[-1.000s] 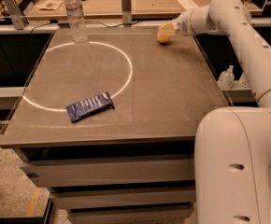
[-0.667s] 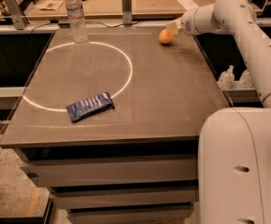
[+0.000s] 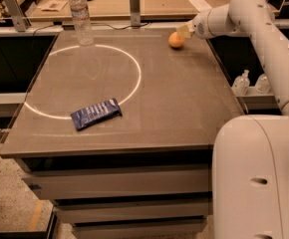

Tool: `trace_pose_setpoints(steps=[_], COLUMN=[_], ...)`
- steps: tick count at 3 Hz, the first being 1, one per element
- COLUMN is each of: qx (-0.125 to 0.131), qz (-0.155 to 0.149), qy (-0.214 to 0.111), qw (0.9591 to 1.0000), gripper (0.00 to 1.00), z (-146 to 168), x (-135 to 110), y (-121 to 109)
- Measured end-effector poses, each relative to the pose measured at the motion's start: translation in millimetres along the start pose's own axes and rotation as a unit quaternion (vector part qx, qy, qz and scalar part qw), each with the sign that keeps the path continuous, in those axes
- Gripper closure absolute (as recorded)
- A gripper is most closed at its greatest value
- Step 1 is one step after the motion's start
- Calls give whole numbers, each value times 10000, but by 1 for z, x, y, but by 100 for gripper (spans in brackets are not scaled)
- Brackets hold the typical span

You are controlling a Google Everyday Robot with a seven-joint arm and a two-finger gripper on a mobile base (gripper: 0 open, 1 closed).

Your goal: Move orange near rxbar blueberry

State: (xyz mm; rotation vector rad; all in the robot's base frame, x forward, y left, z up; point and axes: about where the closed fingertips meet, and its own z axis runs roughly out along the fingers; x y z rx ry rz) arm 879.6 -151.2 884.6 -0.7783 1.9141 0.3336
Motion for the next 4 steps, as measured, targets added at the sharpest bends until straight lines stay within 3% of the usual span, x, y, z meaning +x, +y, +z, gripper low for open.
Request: trace_pose_setpoints(steps=[2,3,4], qx=[-30,-91,-97], qz=[28,145,149], qy=[15,6,10], qw=[10000,9999,9998], gripper=[15,0,0], z=[-2,-5,-5], x=[2,10,11], y=[2,8,8])
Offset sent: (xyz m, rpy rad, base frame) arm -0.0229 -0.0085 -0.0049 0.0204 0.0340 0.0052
